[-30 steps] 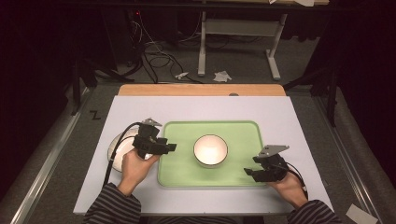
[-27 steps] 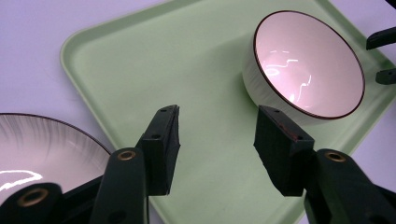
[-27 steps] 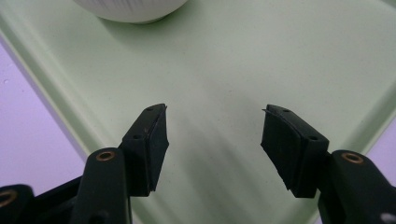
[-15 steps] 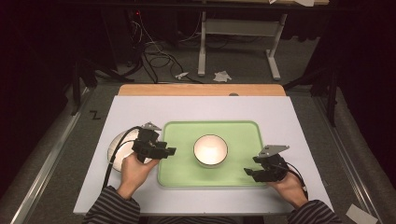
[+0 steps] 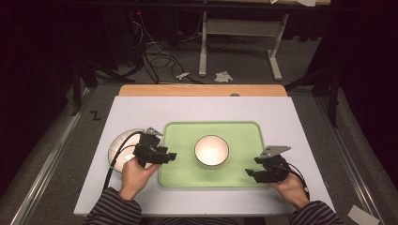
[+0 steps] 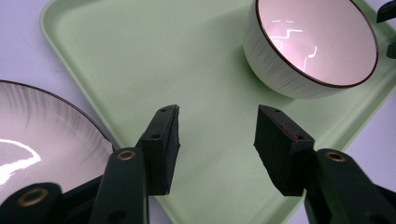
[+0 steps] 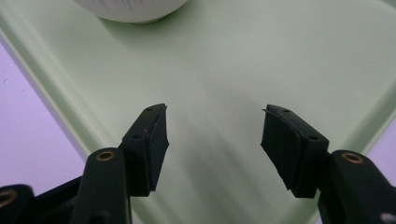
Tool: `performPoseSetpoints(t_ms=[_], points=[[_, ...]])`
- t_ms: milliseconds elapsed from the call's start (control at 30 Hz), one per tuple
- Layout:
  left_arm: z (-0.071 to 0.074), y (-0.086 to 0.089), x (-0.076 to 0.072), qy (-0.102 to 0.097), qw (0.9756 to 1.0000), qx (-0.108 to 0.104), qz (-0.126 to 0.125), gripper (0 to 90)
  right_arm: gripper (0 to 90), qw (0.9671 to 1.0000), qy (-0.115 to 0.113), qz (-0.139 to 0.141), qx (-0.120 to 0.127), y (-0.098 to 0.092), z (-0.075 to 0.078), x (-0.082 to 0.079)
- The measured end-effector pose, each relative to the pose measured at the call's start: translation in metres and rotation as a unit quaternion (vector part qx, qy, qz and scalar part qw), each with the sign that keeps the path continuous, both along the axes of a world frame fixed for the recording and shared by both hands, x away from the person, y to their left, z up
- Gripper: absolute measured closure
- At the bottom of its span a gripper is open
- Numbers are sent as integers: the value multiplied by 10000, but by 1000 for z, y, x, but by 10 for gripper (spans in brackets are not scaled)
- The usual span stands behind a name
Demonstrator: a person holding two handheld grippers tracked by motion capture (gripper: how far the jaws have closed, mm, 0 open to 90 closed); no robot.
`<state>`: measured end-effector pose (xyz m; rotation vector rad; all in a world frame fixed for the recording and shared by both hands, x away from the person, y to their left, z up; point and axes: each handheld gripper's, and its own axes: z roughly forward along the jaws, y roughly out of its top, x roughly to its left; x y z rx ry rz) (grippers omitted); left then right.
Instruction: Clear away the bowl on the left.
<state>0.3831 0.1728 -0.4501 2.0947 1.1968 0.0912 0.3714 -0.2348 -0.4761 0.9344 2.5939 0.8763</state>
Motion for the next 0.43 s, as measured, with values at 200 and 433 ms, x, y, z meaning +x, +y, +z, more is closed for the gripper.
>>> performPoseSetpoints(t_ms=[200,433], points=[[-4,-3,-1,25,10000,72,-37,494,424,10000,-17,-3,12,0,0,0],[-7,-6,-1,108,9999,103,-77,493,424,10000,-21,4,1,0,0,0]])
